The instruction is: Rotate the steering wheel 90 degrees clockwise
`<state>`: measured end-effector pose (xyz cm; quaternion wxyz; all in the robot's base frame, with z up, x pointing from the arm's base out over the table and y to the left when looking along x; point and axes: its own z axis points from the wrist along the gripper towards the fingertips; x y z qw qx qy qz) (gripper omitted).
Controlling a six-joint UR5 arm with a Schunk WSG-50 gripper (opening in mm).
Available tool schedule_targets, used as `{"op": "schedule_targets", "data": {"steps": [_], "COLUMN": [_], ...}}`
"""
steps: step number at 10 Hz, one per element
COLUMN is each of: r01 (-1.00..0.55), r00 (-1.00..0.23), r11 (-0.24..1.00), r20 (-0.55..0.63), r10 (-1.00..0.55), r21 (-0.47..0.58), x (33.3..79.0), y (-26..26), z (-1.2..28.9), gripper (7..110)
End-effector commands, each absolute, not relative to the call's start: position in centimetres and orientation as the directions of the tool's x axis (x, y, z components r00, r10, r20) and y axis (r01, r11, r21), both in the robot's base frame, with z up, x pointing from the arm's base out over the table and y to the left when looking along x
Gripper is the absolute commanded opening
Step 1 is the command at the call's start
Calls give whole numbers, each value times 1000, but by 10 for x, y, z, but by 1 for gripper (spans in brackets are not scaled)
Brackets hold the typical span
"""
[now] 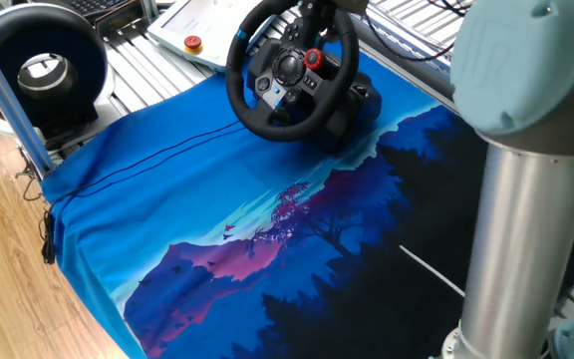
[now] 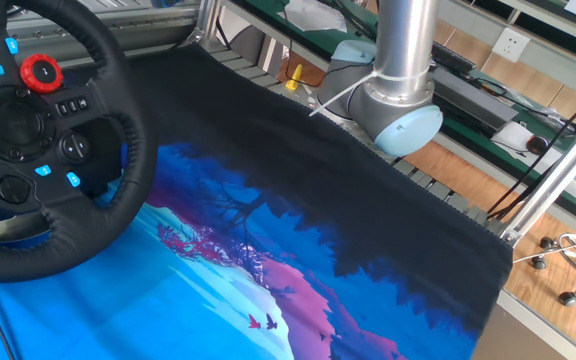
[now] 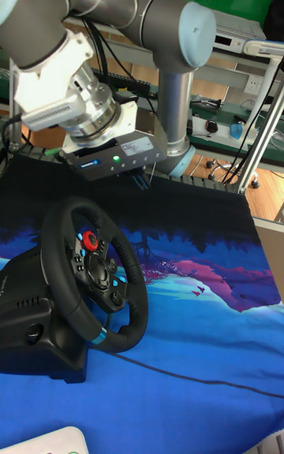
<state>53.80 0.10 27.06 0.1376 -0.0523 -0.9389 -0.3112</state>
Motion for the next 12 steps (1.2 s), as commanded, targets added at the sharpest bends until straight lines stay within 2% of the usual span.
{"op": "schedule_targets", "data": {"steps": [1,2,5,8,10,12], "r01": [217,233,278,257,309,346], "r00": [-947,-943,-953,-962,-950,-938], "r11": [832,833,857,854,817,836], "r20": [317,325,234,201,200,185], "r10": [52,68,191,183,240,294], "r21": [511,502,433,453,487,425], "x": [522,513,517,521,532,536], "y": [-4,0,-18,-18,-9,-24], "z": [270,273,266,265,270,261], "gripper": [7,7,7,7,7,7]}}
